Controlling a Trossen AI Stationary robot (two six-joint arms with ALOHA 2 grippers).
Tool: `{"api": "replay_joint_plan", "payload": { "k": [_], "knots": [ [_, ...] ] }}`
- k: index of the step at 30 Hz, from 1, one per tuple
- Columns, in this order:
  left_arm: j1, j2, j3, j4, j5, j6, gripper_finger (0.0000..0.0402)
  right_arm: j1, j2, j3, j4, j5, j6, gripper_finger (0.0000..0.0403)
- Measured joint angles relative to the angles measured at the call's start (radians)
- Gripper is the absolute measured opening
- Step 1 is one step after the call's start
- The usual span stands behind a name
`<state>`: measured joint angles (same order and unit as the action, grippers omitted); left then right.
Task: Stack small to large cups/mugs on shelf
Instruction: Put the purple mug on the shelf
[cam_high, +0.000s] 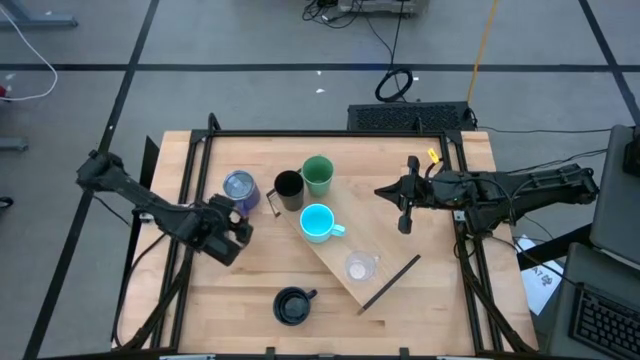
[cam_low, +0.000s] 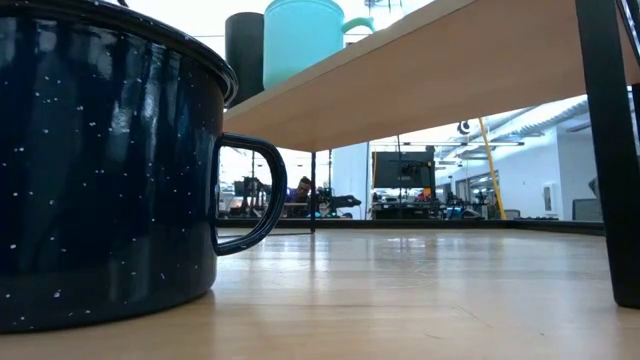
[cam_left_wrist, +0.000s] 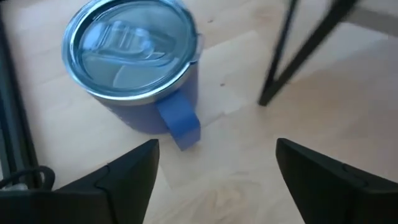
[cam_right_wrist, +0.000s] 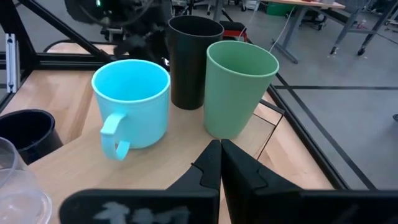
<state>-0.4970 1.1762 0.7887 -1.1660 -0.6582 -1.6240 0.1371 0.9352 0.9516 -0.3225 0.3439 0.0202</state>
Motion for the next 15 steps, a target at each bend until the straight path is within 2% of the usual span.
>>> {"api": "replay_joint_plan", "payload": {
  "k": [15],
  "knots": [
    [0.013, 0.212, 0.000, -0.009, 0.006, -0.183, 0.0328, 0.000, 0.000, 0.000, 0.001, 0.000, -0.006, 0.0000]
  ]
}}
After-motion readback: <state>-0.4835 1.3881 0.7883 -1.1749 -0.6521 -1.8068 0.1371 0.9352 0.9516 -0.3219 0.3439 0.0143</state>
